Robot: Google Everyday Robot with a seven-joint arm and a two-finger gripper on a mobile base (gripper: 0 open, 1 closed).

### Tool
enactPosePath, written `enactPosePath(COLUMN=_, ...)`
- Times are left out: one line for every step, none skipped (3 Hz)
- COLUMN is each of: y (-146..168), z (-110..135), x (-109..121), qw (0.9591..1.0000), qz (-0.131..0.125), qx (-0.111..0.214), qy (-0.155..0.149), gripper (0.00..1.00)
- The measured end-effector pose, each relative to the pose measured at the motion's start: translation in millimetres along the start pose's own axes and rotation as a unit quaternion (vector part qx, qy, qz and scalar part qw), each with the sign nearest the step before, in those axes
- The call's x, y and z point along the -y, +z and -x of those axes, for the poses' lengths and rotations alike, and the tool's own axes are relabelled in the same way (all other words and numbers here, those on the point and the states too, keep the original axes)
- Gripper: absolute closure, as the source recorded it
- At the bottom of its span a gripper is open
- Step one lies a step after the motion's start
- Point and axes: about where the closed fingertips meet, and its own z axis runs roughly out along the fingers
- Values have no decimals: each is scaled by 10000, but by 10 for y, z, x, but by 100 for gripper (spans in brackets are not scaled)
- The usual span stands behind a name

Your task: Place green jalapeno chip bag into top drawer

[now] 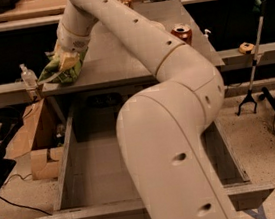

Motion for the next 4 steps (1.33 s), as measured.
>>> enactPosePath(y=-325, z=220, x=-18, qw=9989, qz=-349, qx=110, qy=-289, gripper=100)
enactPosePath(y=-713, z=425, x=-163, qw=9957, qz=-774, qx=203, qy=-458, gripper=100)
enactPosePath(y=-1141, z=673, x=-471, qw=9885, qz=-1276, qx=515, qy=-625, gripper=100)
enactPosePath(y=-1432, z=965, x=-962, qw=9801, qz=-1630, qx=947, qy=-627, gripper=100)
